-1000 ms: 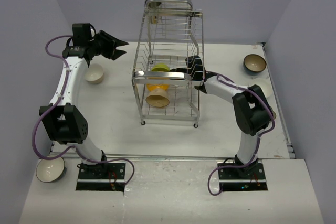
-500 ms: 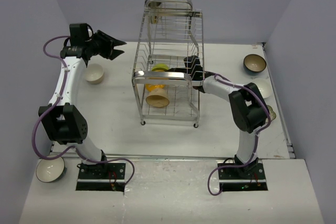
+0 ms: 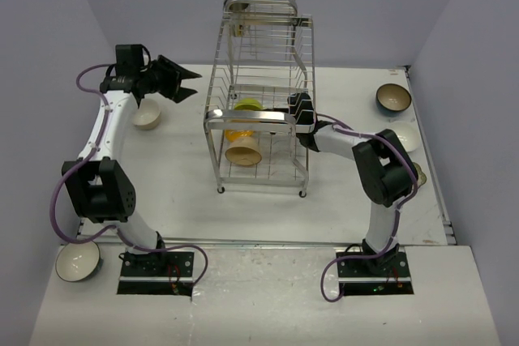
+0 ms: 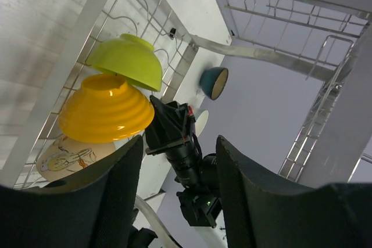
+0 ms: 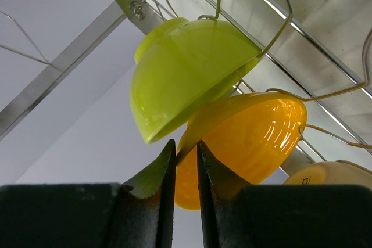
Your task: Unload the bowls from the dish rack
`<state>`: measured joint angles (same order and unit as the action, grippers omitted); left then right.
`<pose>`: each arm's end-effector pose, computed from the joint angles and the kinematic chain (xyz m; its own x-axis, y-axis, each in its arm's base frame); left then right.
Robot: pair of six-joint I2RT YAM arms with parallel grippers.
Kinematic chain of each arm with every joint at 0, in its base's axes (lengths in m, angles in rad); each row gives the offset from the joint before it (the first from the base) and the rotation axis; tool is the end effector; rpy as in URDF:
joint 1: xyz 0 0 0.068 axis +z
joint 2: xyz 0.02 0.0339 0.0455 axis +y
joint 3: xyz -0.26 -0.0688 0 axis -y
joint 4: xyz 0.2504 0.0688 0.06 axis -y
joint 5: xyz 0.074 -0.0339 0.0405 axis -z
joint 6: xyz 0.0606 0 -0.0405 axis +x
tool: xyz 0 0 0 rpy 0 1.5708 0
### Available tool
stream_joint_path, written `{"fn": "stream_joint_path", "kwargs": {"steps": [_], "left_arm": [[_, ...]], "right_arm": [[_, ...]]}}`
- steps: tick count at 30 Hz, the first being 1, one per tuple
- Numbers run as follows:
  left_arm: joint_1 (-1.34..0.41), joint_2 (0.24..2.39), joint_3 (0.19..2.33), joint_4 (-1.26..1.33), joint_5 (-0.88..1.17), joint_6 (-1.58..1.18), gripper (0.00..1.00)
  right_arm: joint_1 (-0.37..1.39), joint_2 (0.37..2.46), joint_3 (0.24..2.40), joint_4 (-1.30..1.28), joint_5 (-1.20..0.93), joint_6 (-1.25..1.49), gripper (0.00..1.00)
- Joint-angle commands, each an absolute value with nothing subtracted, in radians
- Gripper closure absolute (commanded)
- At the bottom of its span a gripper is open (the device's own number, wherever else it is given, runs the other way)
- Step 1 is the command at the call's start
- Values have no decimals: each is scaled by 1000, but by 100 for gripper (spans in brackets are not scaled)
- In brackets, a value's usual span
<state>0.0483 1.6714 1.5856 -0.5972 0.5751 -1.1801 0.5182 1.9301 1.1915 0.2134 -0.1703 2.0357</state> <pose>0.3987 -0.0137 0.3317 -0.5923 -0.8054 0.0220 -0.4378 0.2988 -0.8480 0.3881 0.2331 0.1656 -0.3549 0.8117 0.4639 0.6653 -0.1293 0.7353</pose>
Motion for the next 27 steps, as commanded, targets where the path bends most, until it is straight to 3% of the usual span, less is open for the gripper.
{"fn": "stream_joint_path", "kwargs": {"steps": [1, 7, 11, 17, 27], "left_arm": [[28, 1606, 1575, -604, 621, -1138, 44], [-31, 1494, 1465, -615, 632, -1245, 43], [-93, 1384, 1327, -485, 592, -1457, 43], [-202, 1399, 1233, -476, 583, -1560, 46], [-219, 1447, 1212, -511, 516, -1548, 45]], "right_arm": [[531, 1922, 1141, 146, -160, 2798, 100], [531, 1921, 1124, 159, -140, 2801, 100], [532, 1916, 1120, 169, -126, 2801, 100], [534, 1908, 1098, 196, -118, 2810, 100], [534, 1910, 1098, 210, -114, 2818, 100]]}}
